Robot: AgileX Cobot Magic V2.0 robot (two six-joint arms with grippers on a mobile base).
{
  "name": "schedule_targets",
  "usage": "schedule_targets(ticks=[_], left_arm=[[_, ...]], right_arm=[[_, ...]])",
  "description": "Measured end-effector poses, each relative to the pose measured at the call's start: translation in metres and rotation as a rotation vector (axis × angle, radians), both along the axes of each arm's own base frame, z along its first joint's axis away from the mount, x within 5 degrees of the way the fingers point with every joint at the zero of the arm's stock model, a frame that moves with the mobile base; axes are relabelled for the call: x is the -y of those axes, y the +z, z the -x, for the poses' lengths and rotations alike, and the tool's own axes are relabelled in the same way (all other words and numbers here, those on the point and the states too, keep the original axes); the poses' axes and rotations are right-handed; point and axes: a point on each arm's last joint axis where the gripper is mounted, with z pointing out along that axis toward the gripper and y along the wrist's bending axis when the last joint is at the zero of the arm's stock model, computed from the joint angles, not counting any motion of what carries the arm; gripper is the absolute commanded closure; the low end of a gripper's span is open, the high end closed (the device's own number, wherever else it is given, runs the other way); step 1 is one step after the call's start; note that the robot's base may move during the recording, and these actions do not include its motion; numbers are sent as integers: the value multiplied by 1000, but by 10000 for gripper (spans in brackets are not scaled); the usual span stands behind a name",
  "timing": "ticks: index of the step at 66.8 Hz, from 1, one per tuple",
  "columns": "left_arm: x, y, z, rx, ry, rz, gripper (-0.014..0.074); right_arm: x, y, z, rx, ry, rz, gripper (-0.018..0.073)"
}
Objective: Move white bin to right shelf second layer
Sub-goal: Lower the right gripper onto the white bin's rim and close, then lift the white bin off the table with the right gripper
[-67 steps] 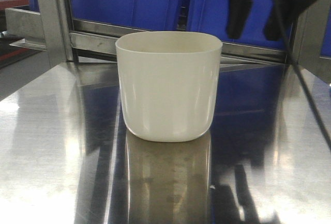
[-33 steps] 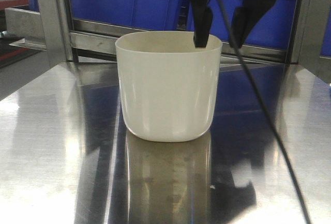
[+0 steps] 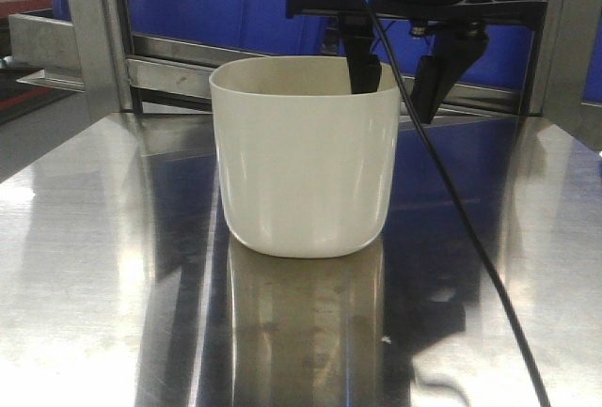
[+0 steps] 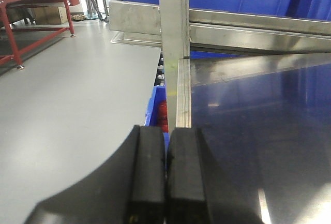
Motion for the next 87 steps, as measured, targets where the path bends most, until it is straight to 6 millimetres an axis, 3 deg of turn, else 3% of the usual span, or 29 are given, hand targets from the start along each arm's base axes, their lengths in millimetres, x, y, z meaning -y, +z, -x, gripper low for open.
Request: schedule_targets(ticks=[27, 45, 59, 73, 87], left_arm=[[0, 0, 0, 0, 0, 0, 512], [0, 0, 0, 0, 0, 0, 512], [0, 0, 0, 0, 0, 0, 512], [0, 0, 0, 0, 0, 0, 512], [0, 0, 0, 0, 0, 0, 512]], right_arm=[[-2, -12, -5, -25, -1, 16, 175], [-3, -14, -6, -27, -1, 17, 517], [1, -14, -6, -42, 29, 21, 503], [20, 3, -9, 25, 167, -55, 503], [68, 15, 2, 116, 168, -75, 503]])
